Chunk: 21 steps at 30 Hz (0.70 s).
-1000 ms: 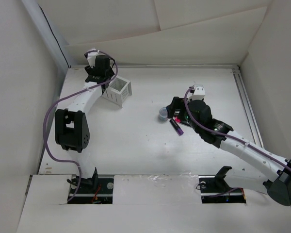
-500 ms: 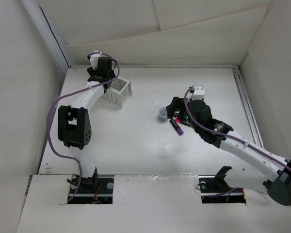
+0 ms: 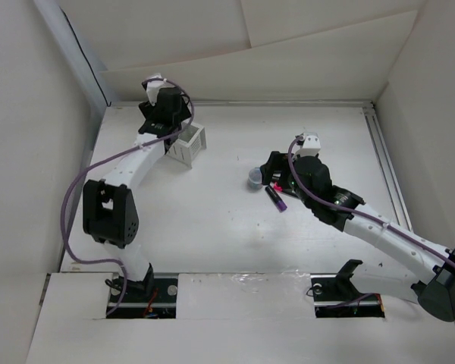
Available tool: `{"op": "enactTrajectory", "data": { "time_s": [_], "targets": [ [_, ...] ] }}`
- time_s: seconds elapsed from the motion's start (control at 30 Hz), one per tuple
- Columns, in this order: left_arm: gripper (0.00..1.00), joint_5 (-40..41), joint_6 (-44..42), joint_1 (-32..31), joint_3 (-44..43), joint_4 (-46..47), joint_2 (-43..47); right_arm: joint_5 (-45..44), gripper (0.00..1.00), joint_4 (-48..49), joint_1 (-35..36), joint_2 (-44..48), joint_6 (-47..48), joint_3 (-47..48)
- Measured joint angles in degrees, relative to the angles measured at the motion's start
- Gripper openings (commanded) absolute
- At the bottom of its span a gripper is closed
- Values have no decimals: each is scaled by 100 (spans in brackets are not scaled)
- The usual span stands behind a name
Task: Sort the stationery into containers
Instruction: Pick up the stationery from the center of the board.
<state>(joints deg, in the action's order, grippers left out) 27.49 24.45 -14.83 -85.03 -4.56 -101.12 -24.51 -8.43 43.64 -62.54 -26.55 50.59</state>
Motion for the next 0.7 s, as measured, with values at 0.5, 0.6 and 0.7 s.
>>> {"op": "enactTrajectory", "data": {
  "time_s": [0.5,0.6,0.7],
  "targets": [
    [67,-848,2,-3045,2109,1290,1207,-911,37,24,9,780,-256,-334],
    [73,-1095,42,-3390,2181,1412,575,-1045,69,35,4,894,-328,-365],
    [74,-1237,79,-3436,2157,1462,17,-1091,82,28,-17,892,-372,-374]
  ]
}}
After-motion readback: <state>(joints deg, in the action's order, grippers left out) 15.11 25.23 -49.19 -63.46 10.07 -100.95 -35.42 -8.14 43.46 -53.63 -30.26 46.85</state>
